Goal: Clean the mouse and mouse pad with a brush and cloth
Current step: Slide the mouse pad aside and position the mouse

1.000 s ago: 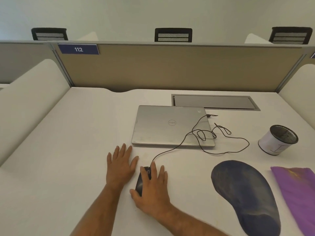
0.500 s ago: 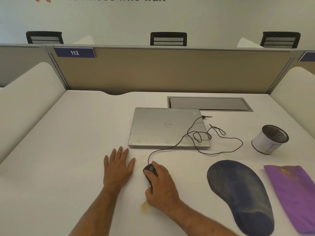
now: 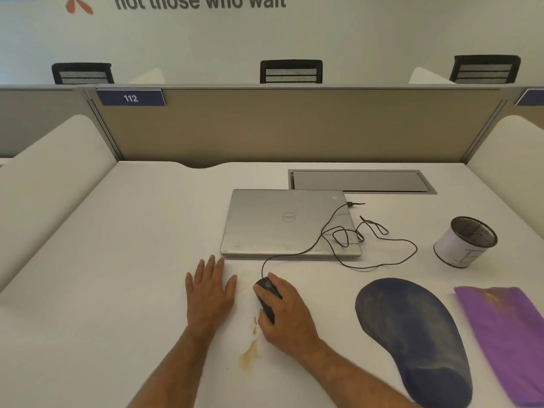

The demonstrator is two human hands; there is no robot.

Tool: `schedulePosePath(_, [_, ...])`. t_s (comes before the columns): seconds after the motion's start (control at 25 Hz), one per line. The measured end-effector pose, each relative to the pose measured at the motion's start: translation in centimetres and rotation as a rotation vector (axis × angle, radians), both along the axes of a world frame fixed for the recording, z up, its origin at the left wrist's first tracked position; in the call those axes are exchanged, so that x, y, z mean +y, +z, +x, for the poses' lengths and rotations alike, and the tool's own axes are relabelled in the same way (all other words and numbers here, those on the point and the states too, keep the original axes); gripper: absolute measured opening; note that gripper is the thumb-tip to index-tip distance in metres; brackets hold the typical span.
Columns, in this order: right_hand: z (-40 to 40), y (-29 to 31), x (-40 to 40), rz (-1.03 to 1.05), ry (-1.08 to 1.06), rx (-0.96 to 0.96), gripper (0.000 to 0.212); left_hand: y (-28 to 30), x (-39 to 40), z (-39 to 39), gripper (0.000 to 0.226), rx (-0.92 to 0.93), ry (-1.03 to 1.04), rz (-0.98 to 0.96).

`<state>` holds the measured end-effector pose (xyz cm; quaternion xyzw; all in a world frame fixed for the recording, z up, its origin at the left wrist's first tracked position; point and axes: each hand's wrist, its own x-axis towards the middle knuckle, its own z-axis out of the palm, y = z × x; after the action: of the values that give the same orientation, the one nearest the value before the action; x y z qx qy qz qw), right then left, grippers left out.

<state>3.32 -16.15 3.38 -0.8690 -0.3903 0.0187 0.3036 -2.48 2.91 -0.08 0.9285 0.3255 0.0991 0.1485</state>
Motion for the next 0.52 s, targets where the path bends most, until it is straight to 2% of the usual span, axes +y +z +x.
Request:
schedulePosePath(0.12, [1.8, 1.5, -1.4, 0.065, -0.067, -0.055, 0.050, 0.3, -2.4, 1.5, 0.077, -0.094, -0.072, 0.019])
schedulePosePath(0.24, [4.1, 2.4, -3.9, 0.102, -0.140, -0.095, 0.051, 0.6, -5.4, 3.7, 0.077, -0.099, -0.158, 0.034])
schedulePosePath(0.52, [8.6, 1.8, -12.8, 0.046, -0.339, -0.079, 0.052, 0.6, -12.0, 7.5, 0.087, 0.029, -0.315, 0.051])
